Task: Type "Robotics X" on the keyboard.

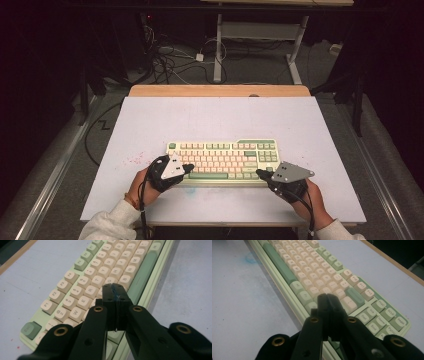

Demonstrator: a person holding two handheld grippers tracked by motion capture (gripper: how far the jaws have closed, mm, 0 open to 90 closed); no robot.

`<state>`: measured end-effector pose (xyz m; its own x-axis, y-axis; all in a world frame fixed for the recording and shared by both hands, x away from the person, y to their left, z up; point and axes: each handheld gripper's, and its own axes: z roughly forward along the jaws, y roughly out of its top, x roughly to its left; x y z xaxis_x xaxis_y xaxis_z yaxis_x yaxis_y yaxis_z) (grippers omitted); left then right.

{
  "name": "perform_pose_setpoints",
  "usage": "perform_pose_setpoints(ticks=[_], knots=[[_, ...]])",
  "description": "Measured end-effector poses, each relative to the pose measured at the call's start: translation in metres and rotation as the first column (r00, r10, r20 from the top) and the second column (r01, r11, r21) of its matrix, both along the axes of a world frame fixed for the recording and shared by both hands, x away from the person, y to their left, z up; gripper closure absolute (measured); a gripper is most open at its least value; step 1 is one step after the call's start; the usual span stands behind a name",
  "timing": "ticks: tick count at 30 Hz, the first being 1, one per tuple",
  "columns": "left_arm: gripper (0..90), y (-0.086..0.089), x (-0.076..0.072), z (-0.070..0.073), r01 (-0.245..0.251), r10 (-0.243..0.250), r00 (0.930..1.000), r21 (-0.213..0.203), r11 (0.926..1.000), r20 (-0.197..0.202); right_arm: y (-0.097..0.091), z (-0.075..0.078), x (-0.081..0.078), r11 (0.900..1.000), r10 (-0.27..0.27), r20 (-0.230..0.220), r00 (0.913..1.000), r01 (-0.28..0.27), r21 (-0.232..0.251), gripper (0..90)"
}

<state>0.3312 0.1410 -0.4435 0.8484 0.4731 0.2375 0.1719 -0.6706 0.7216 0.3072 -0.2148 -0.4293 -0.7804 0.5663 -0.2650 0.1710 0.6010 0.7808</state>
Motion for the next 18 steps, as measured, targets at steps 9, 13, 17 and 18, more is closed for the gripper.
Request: perform_pose_setpoints(ticks=[9, 13, 17, 18], knots=[[87.5, -0.013, 0.007, -0.005, 0.018, -0.018, 0.9997, 0.026, 0.9995, -0.017, 0.001, -0.001, 0.001, 1.0, 0.004, -0.008, 1.0, -0.004, -0.006, 90.0], [87.5, -0.014, 0.01, -0.007, 0.013, -0.012, 0.9997, 0.032, 0.9994, -0.023, 0.002, -0.002, 0.001, 0.9999, 0.007, -0.01, 0.9999, -0.008, -0.01, 90.0], [87.4, -0.016, 0.013, -0.009, 0.011, -0.01, 0.9995, 0.036, 0.9993, -0.029, 0.002, -0.002, 0.001, 0.9999, 0.006, -0.013, 0.9999, -0.006, -0.01, 90.0], [87.4, -0.017, 0.013, -0.009, 0.013, -0.011, 0.9995, 0.039, 0.9992, -0.029, 0.002, -0.002, 0.001, 0.9999, 0.007, -0.013, 0.9999, -0.007, -0.01, 90.0]])
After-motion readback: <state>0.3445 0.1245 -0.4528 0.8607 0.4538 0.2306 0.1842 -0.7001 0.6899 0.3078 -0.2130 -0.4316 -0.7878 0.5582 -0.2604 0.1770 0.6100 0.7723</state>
